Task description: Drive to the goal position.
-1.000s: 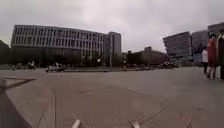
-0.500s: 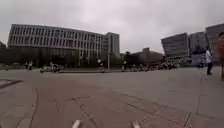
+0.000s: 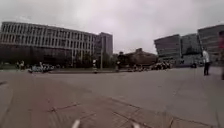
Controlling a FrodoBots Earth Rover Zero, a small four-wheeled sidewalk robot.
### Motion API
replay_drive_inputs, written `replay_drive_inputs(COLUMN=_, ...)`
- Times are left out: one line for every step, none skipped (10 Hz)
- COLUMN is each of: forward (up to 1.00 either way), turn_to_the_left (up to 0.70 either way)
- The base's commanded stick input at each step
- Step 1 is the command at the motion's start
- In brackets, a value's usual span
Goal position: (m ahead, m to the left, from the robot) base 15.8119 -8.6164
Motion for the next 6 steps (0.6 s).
replay_drive_inputs(forward=1.00, turn_to_the_left=0.00)
replay_drive_inputs(forward=1.00, turn_to_the_left=-0.07)
replay_drive_inputs(forward=1.00, turn_to_the_left=-0.16)
replay_drive_inputs(forward=1.00, turn_to_the_left=-0.05)
replay_drive_inputs(forward=1.00, turn_to_the_left=-0.24)
replay_drive_inputs(forward=1.00, turn_to_the_left=0.00)
